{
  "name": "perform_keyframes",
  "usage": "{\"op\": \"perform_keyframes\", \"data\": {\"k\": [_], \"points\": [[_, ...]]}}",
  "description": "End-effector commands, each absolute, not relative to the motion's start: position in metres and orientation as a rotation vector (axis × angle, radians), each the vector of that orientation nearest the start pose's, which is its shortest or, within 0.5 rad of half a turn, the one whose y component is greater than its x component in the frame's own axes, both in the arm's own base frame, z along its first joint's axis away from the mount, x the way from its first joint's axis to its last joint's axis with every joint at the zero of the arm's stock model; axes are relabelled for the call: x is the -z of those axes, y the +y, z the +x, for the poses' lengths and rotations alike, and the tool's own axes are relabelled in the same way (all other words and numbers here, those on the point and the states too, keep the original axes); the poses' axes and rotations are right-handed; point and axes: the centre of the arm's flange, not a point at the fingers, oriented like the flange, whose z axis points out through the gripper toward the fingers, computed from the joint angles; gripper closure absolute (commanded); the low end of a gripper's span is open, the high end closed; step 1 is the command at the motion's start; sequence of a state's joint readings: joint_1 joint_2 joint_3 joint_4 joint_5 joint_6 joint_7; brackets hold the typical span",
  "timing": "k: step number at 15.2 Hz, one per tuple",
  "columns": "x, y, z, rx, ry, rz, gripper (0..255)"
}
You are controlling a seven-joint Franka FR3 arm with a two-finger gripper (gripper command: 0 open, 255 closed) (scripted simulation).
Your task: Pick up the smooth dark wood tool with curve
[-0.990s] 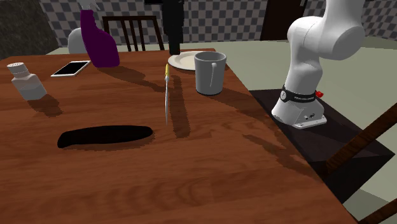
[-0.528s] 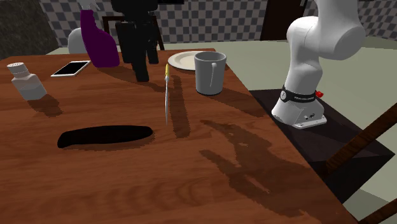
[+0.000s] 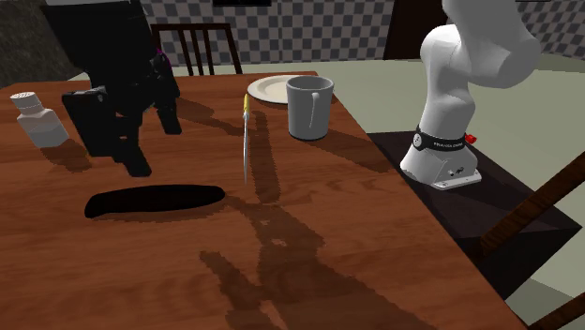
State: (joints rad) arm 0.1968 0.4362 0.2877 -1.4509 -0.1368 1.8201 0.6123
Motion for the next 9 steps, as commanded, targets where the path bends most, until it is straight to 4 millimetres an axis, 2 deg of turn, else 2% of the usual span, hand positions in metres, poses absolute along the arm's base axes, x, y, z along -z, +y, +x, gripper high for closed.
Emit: {"op": "perform_keyframes", "data": {"k": [1, 9], "points": [[-0.43, 0.299, 0.635, -0.065, 0.184, -3.173, 0], [-0.391, 0.303, 0.639, -0.067, 0.184, -3.173, 0]]}}
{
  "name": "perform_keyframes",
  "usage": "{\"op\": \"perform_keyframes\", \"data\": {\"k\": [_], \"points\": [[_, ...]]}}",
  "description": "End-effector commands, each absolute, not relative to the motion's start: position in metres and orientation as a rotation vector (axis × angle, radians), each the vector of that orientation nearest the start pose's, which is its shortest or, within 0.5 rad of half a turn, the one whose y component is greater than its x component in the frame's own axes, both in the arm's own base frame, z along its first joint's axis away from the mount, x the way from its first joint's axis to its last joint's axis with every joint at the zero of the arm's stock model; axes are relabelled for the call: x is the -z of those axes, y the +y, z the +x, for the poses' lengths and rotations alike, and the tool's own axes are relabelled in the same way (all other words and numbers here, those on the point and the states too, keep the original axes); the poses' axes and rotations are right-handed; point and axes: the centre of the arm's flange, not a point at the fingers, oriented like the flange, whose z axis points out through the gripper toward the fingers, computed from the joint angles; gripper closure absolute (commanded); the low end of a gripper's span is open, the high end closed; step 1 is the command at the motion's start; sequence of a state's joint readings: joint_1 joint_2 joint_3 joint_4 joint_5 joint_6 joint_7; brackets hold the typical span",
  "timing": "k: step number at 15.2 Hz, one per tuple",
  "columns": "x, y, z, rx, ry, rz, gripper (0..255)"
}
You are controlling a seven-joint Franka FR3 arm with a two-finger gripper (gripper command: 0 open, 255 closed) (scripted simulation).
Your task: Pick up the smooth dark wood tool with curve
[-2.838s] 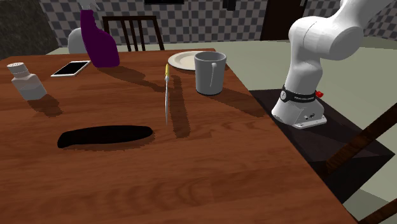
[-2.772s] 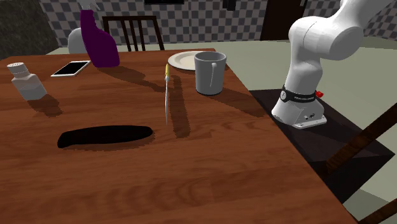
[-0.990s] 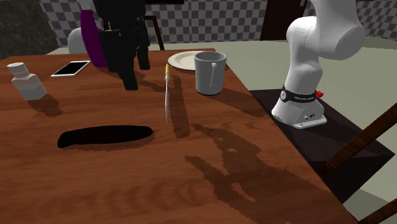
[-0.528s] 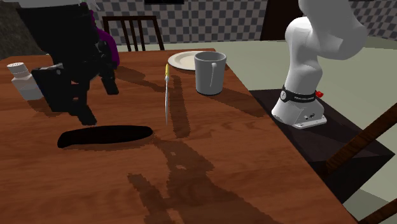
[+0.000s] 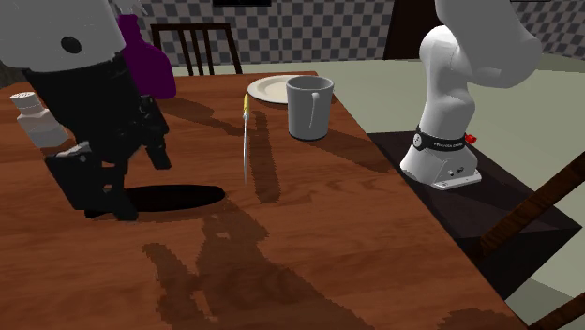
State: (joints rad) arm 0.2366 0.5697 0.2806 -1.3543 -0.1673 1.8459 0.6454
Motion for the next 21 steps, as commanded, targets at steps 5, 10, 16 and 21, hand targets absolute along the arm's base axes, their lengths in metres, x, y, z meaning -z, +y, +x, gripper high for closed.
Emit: {"op": "perform_keyframes", "data": {"k": [5, 10, 16, 21], "points": [[-0.388, 0.304, 0.64, -0.067, 0.184, -3.173, 255], [-0.388, 0.304, 0.64, -0.067, 0.184, -3.173, 255], [-0.409, 0.303, 0.639, -0.067, 0.184, -3.173, 255], [-0.435, 0.303, 0.639, -0.067, 0.184, -3.173, 255]]}}
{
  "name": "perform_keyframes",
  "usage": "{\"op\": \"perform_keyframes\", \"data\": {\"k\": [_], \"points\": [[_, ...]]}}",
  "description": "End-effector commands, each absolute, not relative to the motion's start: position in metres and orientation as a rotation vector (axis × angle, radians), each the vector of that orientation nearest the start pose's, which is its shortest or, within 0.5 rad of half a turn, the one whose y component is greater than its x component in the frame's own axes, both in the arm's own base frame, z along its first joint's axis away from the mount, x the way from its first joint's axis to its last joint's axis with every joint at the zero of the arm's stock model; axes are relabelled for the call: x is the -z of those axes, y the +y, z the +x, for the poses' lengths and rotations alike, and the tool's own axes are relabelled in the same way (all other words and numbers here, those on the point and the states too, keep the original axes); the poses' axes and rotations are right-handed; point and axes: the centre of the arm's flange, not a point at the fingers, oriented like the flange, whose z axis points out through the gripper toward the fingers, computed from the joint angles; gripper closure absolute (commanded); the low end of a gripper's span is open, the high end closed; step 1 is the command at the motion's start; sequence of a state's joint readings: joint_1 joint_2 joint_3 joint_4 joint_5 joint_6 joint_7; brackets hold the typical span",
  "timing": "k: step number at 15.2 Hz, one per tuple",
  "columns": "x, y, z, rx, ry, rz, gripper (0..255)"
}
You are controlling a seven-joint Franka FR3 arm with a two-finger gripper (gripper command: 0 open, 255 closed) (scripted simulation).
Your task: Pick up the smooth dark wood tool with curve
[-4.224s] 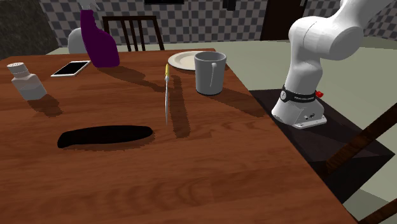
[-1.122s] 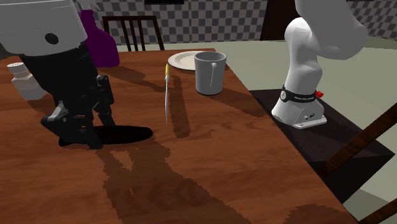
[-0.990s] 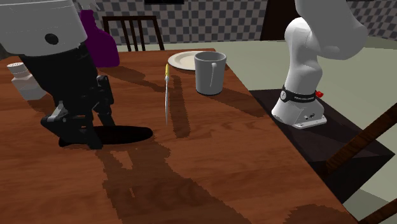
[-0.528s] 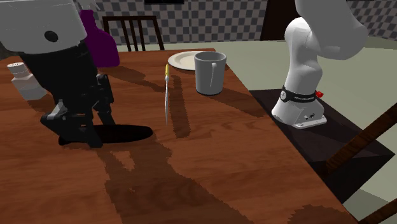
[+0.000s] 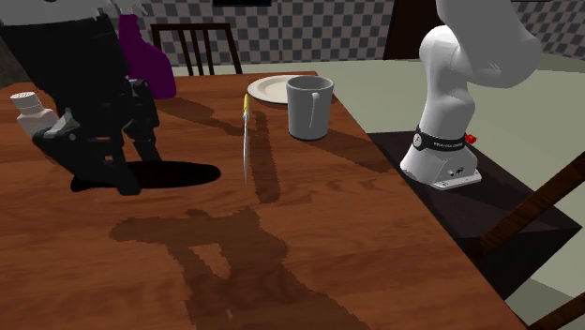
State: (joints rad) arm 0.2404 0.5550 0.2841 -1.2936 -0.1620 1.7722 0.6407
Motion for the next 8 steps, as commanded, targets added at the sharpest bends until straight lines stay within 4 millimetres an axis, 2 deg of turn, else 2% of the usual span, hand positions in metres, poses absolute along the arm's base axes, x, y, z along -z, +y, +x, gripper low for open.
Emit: {"op": "perform_keyframes", "data": {"k": [1, 6, 8], "points": [[-0.441, 0.303, 0.639, -0.067, 0.184, -3.173, 255], [-0.467, 0.303, 0.639, -0.067, 0.184, -3.173, 255], [-0.468, 0.303, 0.639, -0.067, 0.184, -3.173, 255]]}}
